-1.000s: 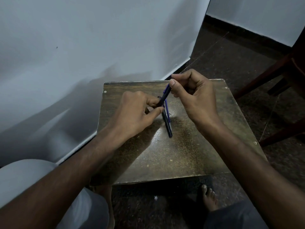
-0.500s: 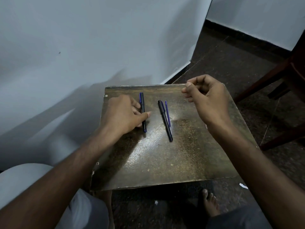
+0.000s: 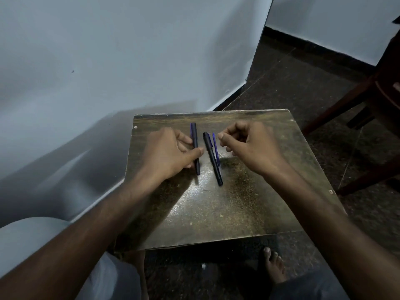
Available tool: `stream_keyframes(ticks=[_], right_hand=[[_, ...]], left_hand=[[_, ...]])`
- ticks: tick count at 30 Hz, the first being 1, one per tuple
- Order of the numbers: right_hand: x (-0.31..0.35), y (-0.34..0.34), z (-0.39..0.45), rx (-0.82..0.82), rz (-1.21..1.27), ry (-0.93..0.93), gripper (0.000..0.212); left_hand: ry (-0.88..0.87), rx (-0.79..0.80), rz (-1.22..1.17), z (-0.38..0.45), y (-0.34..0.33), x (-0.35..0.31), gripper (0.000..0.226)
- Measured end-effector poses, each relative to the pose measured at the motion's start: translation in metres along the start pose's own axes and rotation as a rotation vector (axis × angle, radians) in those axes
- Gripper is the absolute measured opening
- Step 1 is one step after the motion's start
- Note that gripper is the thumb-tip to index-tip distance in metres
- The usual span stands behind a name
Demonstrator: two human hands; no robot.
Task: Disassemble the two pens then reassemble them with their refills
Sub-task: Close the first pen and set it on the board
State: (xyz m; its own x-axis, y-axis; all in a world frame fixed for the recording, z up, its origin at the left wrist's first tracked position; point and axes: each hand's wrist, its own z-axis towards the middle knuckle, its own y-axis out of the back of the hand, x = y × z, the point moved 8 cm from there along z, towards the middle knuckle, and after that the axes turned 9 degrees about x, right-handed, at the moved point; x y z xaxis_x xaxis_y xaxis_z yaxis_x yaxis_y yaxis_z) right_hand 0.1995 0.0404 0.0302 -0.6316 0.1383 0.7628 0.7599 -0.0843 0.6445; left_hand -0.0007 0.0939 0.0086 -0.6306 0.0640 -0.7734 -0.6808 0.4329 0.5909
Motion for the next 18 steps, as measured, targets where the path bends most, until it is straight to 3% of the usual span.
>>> stream_keyframes(ticks=[6,11,18], right_hand=[[-0.004,0.003,0.001,0.021,-0.296,-0.006,0.019],[-0.003,-0.012,0.000,0.076,-0.323,-0.008,0.024],[0.000,-0.036,0.000,0.097,-0.319,-0.081,0.034]], left_hand=[[0.063,0.004,0.085,0.003,0.004,0.015,0.029],[0.063,0.023,0.175,0.004,0.003,0.015,0.027],[-0.087,-0.204,0.327,0.000,0.024,-0.001,0.031]])
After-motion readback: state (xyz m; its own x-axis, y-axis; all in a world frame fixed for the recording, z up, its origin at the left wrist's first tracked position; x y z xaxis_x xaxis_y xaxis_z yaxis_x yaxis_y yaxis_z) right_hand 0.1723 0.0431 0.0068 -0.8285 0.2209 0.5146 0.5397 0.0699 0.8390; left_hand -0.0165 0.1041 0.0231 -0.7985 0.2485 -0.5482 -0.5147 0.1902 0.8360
